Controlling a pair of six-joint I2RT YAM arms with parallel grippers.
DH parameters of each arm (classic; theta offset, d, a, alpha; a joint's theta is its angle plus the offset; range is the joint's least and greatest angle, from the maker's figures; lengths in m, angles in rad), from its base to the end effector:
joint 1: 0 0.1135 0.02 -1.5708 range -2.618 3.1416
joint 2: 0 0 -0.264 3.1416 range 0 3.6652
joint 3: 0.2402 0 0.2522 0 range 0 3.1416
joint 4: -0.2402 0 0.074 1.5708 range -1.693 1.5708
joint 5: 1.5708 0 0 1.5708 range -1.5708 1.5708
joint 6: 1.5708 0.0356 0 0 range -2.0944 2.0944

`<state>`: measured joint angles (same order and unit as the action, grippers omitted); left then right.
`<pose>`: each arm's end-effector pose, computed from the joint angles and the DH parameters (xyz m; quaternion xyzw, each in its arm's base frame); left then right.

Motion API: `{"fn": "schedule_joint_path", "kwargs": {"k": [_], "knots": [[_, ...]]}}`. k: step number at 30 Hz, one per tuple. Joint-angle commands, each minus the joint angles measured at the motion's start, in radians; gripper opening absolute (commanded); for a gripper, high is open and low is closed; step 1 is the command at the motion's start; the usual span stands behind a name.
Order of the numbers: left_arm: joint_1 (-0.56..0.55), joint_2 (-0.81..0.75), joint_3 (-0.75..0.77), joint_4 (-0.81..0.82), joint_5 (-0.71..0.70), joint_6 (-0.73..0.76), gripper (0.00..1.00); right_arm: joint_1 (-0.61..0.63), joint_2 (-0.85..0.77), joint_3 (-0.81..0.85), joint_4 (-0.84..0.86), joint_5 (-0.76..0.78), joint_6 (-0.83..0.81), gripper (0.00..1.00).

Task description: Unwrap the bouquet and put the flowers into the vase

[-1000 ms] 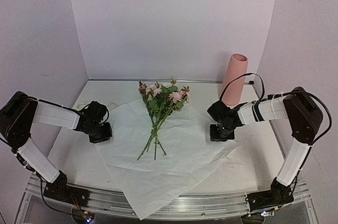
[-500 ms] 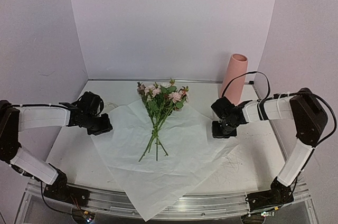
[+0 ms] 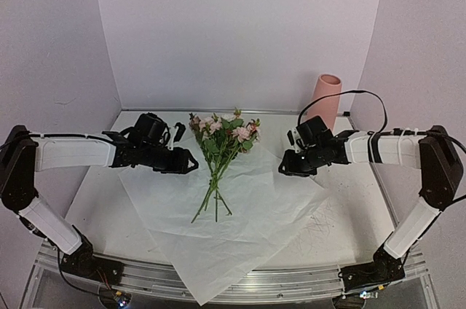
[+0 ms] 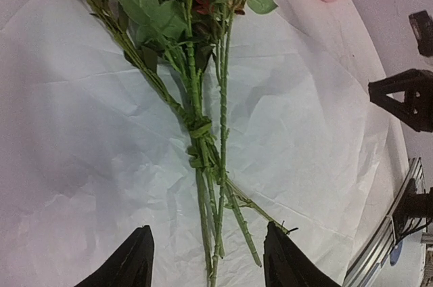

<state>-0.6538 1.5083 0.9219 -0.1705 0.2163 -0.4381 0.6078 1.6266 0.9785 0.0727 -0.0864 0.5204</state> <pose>0.2492 -0.2006 0.2167 0.1408 0.9031 -0.2890 0.2848 0.2922 0.2070 0.2175 -0.0589 0.8761 0.2871 0.3828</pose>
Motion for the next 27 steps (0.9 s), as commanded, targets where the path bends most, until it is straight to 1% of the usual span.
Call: {"fn": "schedule_joint_path", "kwargs": {"k": [1,2,4,6,8,11,12,14,17,21,24,27], "knots": [[-0.004,0.036,0.040,0.101,0.015,0.046,0.63,0.046,0.093,0.089,0.107,-0.097,0.089,0.37],[-0.005,0.039,0.037,0.110,0.011,0.048,0.66,0.062,0.116,0.109,0.120,-0.086,0.107,0.42],[-0.004,0.035,0.028,0.128,-0.006,0.052,0.72,0.094,0.157,0.144,0.152,-0.062,0.144,0.49],[-0.004,0.025,0.014,0.138,-0.032,0.056,0.78,0.117,0.201,0.176,0.174,-0.029,0.175,0.53],[-0.005,0.015,0.001,0.146,-0.058,0.058,0.84,0.136,0.238,0.211,0.188,0.005,0.214,0.53],[-0.004,0.002,-0.019,0.152,-0.116,0.039,0.98,0.150,0.273,0.230,0.240,0.040,0.269,0.62],[-0.004,-0.006,-0.028,0.154,-0.144,0.025,0.99,0.154,0.285,0.233,0.258,0.045,0.286,0.64],[-0.002,-0.035,-0.061,0.164,-0.197,-0.007,1.00,0.158,0.311,0.257,0.279,0.055,0.308,0.63],[0.000,-0.068,-0.098,0.206,-0.245,-0.025,1.00,0.162,0.364,0.303,0.280,0.053,0.333,0.58],[0.001,-0.100,-0.124,0.216,-0.262,-0.011,1.00,0.169,0.428,0.362,0.280,0.049,0.365,0.49],[0.002,-0.123,-0.143,0.214,-0.279,-0.002,1.00,0.172,0.471,0.402,0.280,0.039,0.380,0.46],[0.003,-0.141,-0.160,0.215,-0.285,0.004,1.00,0.177,0.512,0.443,0.281,0.028,0.383,0.45]]}}
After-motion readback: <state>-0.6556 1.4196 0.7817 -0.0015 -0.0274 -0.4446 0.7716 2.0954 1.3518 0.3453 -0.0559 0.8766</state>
